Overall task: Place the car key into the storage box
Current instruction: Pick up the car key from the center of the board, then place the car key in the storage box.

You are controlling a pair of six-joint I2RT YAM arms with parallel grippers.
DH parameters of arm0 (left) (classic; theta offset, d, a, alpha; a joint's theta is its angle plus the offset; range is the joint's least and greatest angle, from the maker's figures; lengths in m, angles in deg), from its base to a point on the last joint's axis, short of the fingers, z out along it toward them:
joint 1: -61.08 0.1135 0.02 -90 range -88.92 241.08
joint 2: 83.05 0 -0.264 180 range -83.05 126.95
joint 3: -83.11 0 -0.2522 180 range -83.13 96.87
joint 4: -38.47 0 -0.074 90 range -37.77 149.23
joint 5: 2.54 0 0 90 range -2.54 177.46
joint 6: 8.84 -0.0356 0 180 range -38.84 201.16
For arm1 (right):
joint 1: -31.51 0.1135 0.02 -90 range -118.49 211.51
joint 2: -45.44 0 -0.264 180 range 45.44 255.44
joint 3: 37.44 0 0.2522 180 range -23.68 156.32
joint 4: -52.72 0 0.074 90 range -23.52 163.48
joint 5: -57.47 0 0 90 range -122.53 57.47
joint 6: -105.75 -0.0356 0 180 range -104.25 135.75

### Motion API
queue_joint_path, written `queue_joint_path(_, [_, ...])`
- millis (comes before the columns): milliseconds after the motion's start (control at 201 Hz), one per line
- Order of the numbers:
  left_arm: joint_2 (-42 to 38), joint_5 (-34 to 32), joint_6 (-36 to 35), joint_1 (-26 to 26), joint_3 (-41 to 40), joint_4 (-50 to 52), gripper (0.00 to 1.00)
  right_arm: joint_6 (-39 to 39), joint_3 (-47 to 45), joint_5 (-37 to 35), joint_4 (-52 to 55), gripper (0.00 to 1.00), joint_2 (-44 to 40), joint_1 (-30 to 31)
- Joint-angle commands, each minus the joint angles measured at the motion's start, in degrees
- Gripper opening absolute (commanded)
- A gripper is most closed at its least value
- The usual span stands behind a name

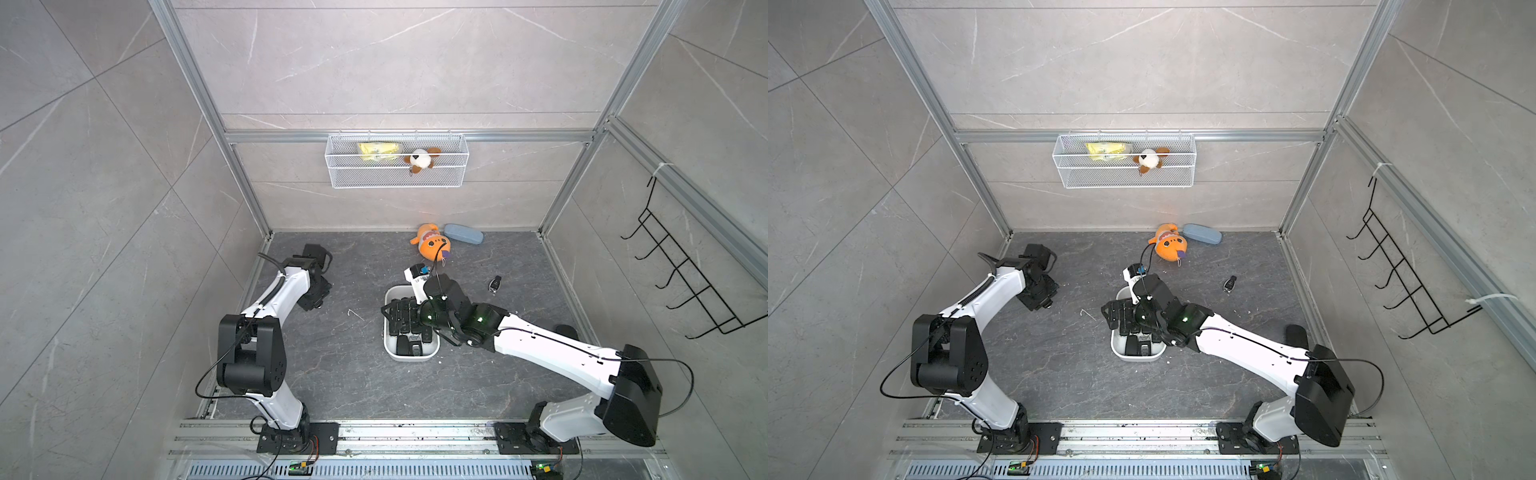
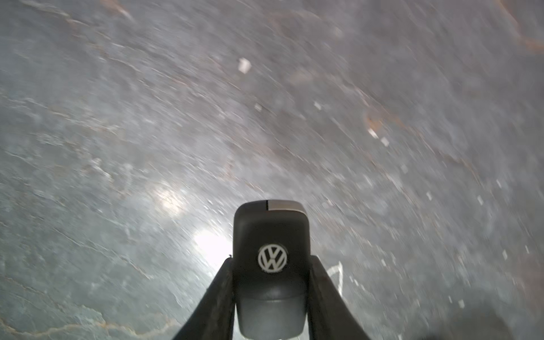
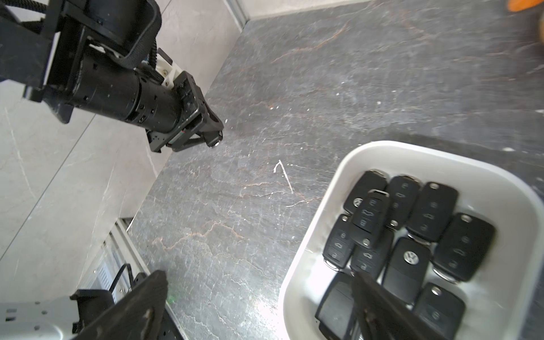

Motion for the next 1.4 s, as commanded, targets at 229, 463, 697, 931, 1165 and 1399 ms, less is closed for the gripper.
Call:
queue_joint_path(229, [2.4,-1.5,-1.0,-15.1,11.3,5.9,0.29,-2.7,-7.6,-10.1,4.4,1.0,-11.2,0.2])
queue_joint_path(463, [7.4,1.7,-3.3,-24.7,16.1,6.0,0.29,-3.7,-10.2,-15.1,9.7,1.0,-17.1,0.2])
queue_joint_path(697, [14.2,3.1,-4.8,-32.8,20.7,6.3,0.29,-4.6,-11.7,-18.4,14.6,1.0,-22.2,0.2])
queue_joint_path(931, [21.0,6.2,-6.3,-36.8,25.8,6.2,0.3,-6.3,-13.1,-19.6,18.1,0.99,-26.0,0.2])
queue_joint_path(1165, [25.7,6.6,-8.0,-36.9,28.8,6.2,0.3,-7.3,-14.1,-20.5,19.9,1.0,-28.8,0.2])
queue_joint_path(1399, [29.3,7.2,-9.0,-36.9,31.9,6.4,0.31,-7.9,-14.8,-20.9,20.9,1.0,-30.3,0.2])
